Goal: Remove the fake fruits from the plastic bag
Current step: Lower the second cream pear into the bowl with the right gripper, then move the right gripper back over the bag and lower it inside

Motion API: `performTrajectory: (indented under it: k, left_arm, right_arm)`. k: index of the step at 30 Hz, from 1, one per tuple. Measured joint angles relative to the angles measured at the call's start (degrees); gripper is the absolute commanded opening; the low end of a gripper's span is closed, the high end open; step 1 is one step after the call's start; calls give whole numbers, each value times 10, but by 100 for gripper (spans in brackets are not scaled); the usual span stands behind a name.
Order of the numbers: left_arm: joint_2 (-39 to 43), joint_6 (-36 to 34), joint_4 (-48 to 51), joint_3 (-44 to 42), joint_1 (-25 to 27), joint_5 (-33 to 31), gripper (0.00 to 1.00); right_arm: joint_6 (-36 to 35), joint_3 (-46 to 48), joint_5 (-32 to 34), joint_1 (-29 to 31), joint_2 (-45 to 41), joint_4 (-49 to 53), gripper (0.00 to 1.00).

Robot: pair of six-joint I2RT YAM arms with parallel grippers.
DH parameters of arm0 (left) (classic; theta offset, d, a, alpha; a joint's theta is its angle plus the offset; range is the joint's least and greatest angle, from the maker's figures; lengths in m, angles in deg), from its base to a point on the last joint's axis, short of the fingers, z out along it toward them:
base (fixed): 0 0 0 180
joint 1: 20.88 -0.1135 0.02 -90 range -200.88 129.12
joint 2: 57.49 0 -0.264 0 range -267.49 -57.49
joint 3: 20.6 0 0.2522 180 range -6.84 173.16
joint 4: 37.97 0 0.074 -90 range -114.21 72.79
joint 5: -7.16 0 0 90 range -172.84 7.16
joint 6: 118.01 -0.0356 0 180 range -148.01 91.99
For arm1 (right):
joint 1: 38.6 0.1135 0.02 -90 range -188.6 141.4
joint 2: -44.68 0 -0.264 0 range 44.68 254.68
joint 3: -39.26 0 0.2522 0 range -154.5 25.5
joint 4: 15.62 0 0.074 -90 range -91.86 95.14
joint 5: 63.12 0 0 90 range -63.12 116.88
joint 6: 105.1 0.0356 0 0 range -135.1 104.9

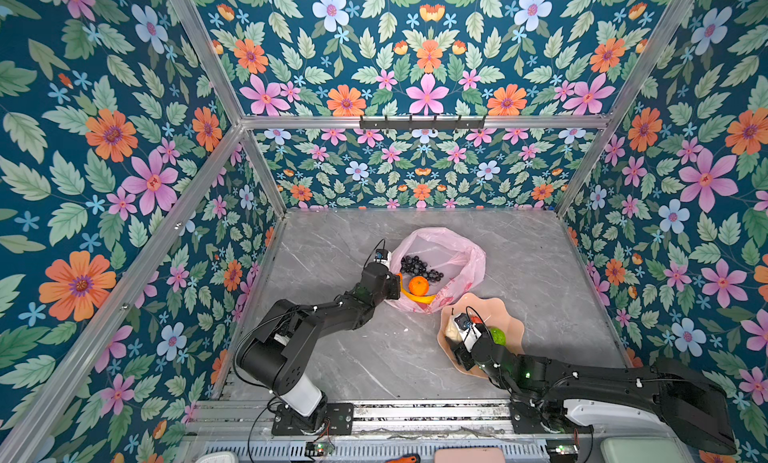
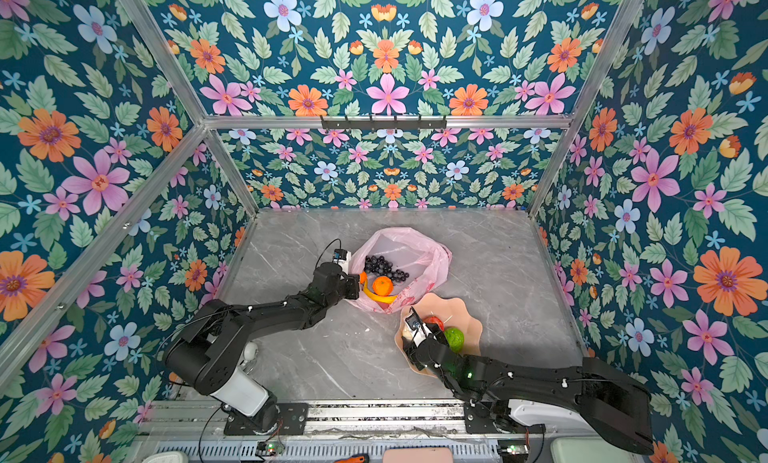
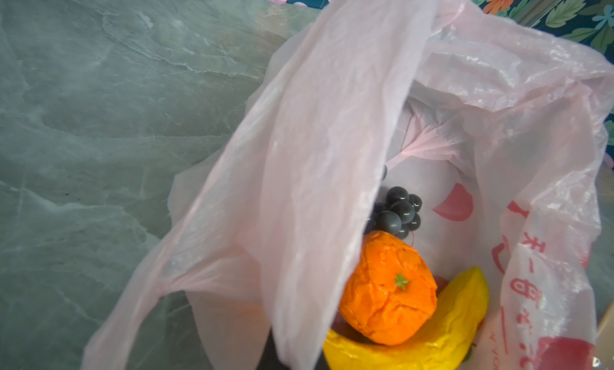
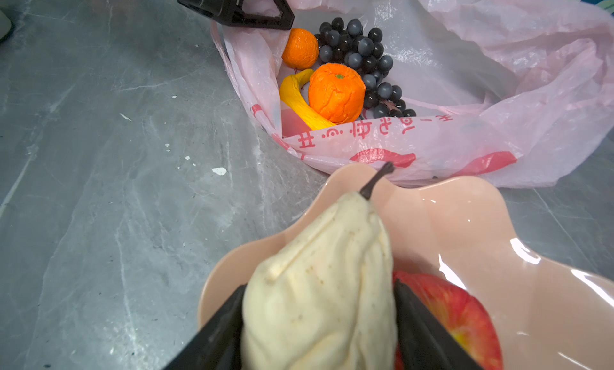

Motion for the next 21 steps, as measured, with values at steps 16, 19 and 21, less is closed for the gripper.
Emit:
performTrajectory:
  k: [16, 19, 21]
  left_arm:
    - [1, 0, 0, 0, 0, -2, 0]
    - [1, 0, 0, 0, 0, -2, 0]
    - [2, 0, 0, 0, 0, -2, 0]
  right_arm:
    - [-6, -9, 8, 0, -38, 13, 72]
    - [8, -33, 18, -5, -46, 31, 71]
    - [21, -56, 17, -21, -45, 50, 70]
